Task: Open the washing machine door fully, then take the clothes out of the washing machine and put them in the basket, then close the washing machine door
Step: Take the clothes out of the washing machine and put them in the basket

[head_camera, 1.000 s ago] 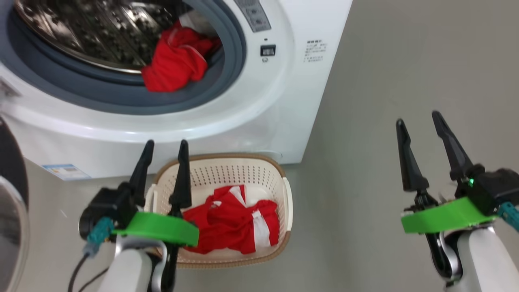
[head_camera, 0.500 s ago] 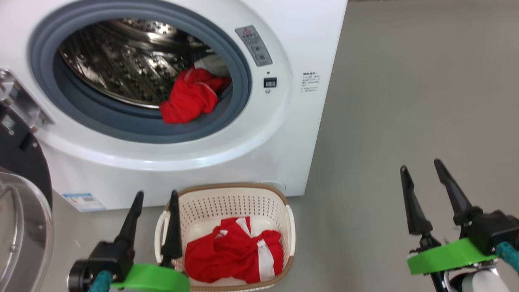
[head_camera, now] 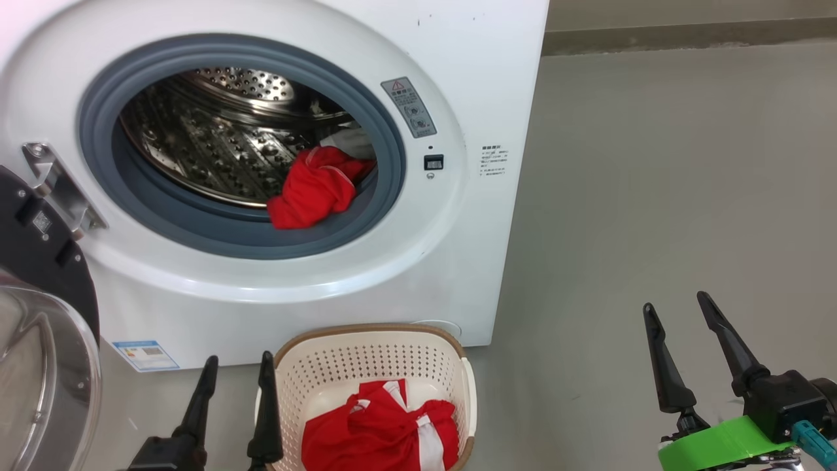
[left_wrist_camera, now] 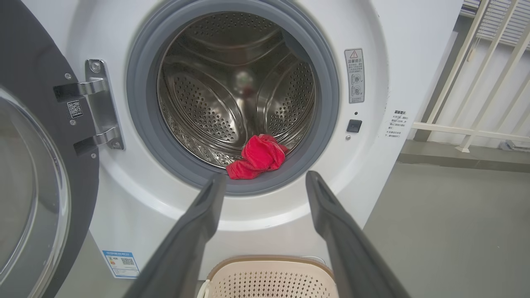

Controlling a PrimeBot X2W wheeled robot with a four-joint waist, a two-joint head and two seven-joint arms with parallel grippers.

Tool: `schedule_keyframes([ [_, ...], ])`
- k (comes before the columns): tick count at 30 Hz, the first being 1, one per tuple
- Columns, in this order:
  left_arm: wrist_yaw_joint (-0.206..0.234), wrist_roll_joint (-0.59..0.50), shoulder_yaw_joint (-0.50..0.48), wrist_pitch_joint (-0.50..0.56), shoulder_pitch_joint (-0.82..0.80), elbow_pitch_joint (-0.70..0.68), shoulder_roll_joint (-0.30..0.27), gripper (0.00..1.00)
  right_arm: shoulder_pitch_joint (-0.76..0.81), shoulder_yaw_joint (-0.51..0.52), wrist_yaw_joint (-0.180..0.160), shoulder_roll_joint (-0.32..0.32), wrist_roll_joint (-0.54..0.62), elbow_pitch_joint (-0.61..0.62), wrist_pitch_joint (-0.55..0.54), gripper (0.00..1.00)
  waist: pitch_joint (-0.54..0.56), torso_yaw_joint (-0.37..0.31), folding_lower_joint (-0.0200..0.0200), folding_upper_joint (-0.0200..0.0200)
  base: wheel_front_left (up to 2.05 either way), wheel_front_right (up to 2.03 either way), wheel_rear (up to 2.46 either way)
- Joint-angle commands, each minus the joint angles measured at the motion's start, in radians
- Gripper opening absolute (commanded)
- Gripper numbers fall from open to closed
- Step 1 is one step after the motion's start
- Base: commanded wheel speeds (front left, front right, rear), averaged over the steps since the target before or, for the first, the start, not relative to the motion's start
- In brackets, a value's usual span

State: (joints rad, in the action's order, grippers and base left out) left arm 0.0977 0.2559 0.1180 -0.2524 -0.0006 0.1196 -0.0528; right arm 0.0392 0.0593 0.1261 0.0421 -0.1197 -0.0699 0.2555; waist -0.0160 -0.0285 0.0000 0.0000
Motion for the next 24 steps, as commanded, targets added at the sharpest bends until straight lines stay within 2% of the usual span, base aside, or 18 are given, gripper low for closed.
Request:
schedule_keyframes([
  [1, 0.007, -0.004, -0.035, -0.009, -0.014, -0.028, -0.007, 1.00, -0.013, -0.019, 0.005, 0.008, 0.004, 0.027, 0.006, 1.00, 0.004, 0.001, 0.0000, 0.0000, 0.00, 0.00, 0.00],
  [24, 0.017, 0.008, -0.021, -0.009, -0.006, 0.003, -0.011, 1.00, -0.005, -0.017, 0.005, 0.008, -0.001, 0.024, 0.006, 1.00, 0.019, 0.000, 0.0000, 0.0000, 0.00, 0.00, 0.00],
])
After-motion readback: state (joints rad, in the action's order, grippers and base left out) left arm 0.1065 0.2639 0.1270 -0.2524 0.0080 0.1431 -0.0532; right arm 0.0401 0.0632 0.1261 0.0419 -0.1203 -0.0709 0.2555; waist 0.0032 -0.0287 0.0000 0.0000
